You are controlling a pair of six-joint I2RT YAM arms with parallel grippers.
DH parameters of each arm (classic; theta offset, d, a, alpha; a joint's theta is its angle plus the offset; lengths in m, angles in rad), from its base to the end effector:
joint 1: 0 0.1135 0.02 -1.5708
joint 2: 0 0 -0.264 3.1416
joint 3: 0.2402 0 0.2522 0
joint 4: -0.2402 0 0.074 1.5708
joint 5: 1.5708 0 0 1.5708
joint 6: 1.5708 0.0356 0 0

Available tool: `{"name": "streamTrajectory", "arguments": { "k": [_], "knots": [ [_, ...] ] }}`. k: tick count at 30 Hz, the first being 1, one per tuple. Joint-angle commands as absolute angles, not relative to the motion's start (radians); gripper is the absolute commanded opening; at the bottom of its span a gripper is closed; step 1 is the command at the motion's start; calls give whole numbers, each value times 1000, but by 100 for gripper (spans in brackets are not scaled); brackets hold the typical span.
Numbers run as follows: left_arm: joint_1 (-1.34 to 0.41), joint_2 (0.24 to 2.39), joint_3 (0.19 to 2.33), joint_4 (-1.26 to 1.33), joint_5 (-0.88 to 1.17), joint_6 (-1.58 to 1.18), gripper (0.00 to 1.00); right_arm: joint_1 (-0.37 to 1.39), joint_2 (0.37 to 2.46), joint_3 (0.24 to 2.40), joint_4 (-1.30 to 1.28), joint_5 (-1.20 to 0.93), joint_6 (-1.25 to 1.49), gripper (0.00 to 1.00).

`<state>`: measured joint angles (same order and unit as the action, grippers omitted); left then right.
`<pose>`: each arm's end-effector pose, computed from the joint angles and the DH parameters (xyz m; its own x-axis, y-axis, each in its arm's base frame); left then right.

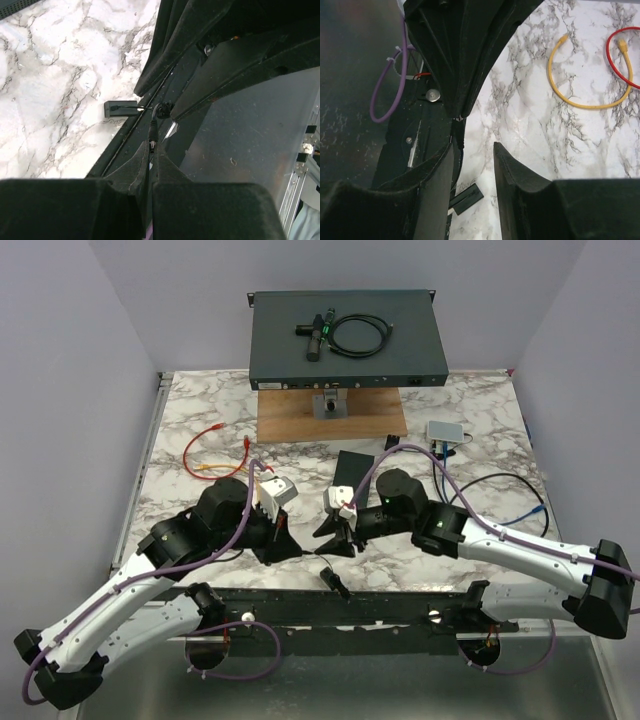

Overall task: Insert the plug into the switch port
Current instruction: Pick up the connector from the center of the board.

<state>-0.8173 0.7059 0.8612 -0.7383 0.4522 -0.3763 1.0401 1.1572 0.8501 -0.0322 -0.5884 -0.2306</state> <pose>0.0847 -0.1130 0.3236 -0.6831 0.2450 -0.6880 0.7038 0.4725 -0.5305 0.1162 0.2370 0.3039 0.0605 -0.2725 -0.9602 -0.9948 -0.0952 -0.0357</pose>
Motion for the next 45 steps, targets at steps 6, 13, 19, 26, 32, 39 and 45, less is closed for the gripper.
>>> {"name": "streamTrajectory", "arguments": {
  "k": [6, 13, 19, 26, 32, 39, 45],
  "knots": [
    [-813, 721, 894, -761, 417, -357, 0, 1068, 1175, 872, -31, -623, -234, 37],
    [-812, 722, 891, -761, 416, -354, 0, 1091, 1208, 867, -17, -606, -226, 37],
    [-812, 718, 897, -764, 421, -351, 0, 1098, 1221, 863, -11, -593, -215, 35],
    [-812, 712, 892, -760, 425, -353, 0, 1107, 1230, 868, -10, -586, -215, 30],
    [-812, 707, 888, -759, 430, -354, 0, 1109, 1235, 874, -11, -580, -216, 25],
    [-813, 705, 886, -756, 434, -354, 0, 1112, 1235, 874, 24, -574, -212, 18],
    [-812, 701, 883, -755, 440, -353, 0, 1112, 1239, 877, 29, -571, -210, 16]
  ]
}}
